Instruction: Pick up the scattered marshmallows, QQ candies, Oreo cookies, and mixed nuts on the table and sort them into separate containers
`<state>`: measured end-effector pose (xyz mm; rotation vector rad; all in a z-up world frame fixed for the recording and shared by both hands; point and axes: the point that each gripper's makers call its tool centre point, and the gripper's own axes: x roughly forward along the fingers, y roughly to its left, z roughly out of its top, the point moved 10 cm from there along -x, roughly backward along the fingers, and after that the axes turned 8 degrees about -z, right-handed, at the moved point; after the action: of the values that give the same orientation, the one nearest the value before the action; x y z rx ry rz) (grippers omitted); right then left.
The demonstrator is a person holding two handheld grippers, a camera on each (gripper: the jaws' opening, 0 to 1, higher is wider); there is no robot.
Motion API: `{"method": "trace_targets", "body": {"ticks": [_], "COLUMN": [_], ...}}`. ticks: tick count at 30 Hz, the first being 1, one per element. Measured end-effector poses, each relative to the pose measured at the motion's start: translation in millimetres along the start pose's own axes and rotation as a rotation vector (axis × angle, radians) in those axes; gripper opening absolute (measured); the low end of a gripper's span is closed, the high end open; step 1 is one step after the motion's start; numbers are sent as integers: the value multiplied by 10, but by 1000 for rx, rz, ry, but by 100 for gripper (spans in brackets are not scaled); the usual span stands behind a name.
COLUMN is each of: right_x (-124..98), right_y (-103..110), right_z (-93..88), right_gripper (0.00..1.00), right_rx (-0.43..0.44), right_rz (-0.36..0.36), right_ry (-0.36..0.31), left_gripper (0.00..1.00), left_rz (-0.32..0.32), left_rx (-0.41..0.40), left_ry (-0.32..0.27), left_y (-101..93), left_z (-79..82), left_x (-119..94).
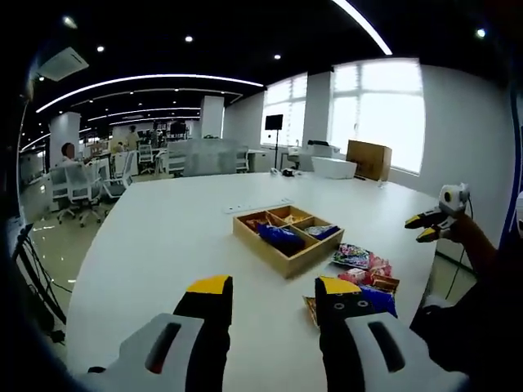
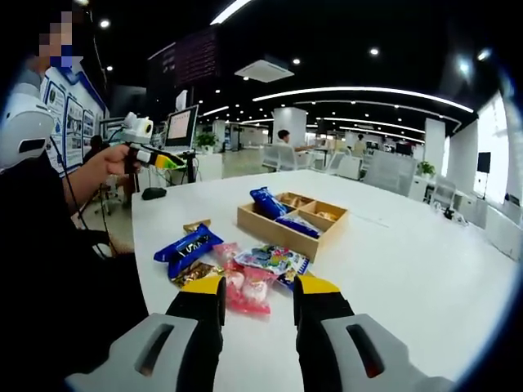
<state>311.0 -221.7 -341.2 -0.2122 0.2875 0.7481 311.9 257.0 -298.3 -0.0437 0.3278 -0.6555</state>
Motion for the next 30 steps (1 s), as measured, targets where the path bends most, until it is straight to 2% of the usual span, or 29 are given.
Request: {"method": "trace_targets", "body": {"ticks": [5, 13, 24, 28, 30], "right_x": [12, 31, 72, 72, 67], "right_y": [11, 10, 24, 18, 17], "right_z": [-7, 2, 15, 30, 44], "right_gripper": [29, 29, 31, 32, 32], "right_rx": [1, 16, 32, 39, 37], "right_rz": [2, 1, 4, 1, 0], "right_ry": [4, 9, 17, 20, 21], "left_gripper": [45, 45, 45, 45, 46], "left_rz": [17, 49, 49, 25, 39], "left_rx": [4, 1, -28, -49, -29], "left_ry": [-21, -51, -88, -110, -105], "left_y": [-66, -130, -326, -402, -412], "left_z": [-31, -170, -293, -311, -315], "left_x": [-102, -248, -398, -438, -467]}}
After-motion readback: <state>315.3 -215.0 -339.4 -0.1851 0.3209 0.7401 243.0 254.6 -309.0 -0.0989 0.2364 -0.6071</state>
